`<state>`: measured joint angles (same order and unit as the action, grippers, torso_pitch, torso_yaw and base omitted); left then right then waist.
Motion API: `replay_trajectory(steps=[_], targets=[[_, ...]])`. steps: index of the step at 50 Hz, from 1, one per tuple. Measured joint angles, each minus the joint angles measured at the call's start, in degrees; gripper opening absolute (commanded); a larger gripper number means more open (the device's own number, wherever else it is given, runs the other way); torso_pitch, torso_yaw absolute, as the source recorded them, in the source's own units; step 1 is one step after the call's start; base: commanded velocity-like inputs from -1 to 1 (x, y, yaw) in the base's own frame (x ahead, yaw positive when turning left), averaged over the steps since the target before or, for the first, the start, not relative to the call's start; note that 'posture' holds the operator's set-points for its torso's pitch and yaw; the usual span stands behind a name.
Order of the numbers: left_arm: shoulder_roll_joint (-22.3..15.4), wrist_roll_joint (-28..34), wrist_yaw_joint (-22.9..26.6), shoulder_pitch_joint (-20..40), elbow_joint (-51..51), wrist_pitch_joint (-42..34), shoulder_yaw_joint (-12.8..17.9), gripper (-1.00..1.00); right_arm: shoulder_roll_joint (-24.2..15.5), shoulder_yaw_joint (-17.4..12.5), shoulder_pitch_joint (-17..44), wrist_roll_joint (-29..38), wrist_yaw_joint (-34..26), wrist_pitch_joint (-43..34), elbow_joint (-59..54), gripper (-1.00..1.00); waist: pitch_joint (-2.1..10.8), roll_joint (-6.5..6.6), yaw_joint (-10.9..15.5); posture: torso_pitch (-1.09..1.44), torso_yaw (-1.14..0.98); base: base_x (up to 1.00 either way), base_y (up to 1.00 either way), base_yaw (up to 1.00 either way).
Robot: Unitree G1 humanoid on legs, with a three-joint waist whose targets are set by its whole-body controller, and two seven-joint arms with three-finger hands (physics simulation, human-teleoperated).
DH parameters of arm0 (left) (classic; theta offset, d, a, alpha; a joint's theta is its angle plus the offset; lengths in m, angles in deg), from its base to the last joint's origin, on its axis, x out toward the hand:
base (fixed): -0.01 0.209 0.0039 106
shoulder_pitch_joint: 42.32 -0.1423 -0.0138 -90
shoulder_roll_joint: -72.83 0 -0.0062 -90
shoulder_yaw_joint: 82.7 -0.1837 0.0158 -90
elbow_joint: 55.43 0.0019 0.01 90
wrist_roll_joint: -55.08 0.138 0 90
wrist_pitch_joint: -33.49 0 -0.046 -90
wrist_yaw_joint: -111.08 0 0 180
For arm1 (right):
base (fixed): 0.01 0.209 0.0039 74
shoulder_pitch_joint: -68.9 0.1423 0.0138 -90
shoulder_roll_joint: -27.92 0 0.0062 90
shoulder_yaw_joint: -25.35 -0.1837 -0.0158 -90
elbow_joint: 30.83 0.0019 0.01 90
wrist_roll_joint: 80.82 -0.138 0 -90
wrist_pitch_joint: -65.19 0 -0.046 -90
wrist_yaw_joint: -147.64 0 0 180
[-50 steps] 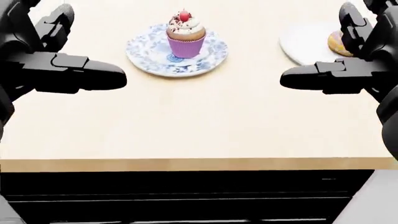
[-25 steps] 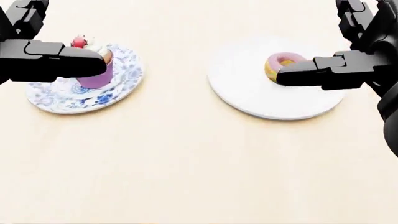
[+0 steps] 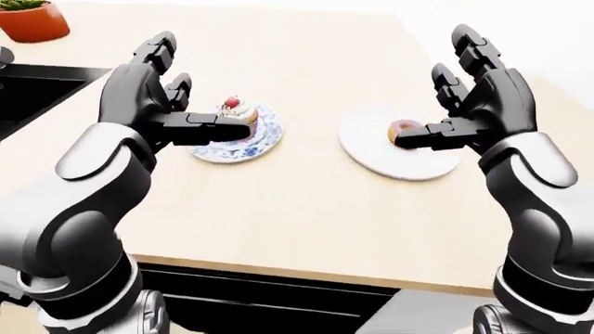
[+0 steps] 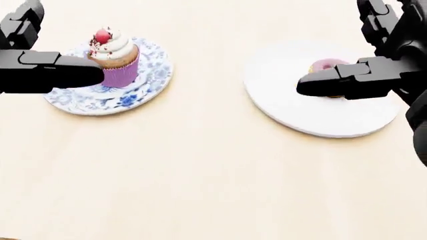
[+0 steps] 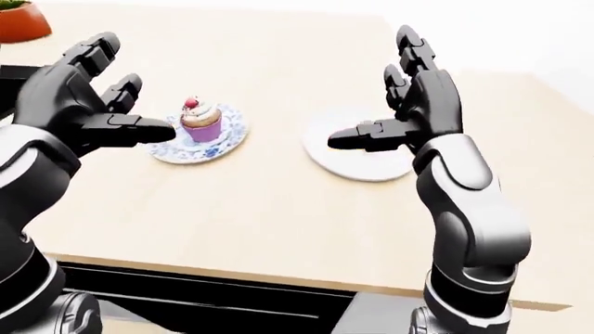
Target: Move the dessert items from the plate to the tray.
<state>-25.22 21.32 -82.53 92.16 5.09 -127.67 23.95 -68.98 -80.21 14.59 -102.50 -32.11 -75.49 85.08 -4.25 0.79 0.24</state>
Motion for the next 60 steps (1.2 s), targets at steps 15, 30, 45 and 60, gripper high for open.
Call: replay_trajectory(steps=[15, 30, 45, 60], targets=[[1.1, 2.9, 2.6, 2.1, 1.6, 2.2, -2.7, 1.0, -7.5, 0.0, 4.5, 4.0, -5.0, -5.6, -5.6, 1.0, 1.51, -1.47, 0.1, 0.0, 0.0, 0.0, 0.0, 0.0], [2.0, 2.9, 2.5, 3.1, 0.1, 0.4, -1.9, 1.0, -9.4, 9.2, 15.3, 27.2, -22.8, -0.4, -25.6, 1.0, 1.5, -0.93, -0.3, 0.0, 0.0, 0.0, 0.0, 0.0], [1.8, 1.8, 1.7, 2.9, 0.5, 1.2, -1.9, 1.0, -5.3, 9.3, 20.5, 49.5, -38.8, 11.9, -42.3, 1.0, 1.55, -0.09, -0.7, 0.0, 0.0, 0.0, 0.0, 0.0], [1.6, 0.5, 0.6, 3.8, 0.3, 1.2, -1.9, 1.0, -2.3, 11.2, 22.9, 60.2, -40.9, 19.8, -52.7, 0.82, 1.57, 0.2, -0.8, 0.0, 0.0, 0.0, 0.0, 0.0]])
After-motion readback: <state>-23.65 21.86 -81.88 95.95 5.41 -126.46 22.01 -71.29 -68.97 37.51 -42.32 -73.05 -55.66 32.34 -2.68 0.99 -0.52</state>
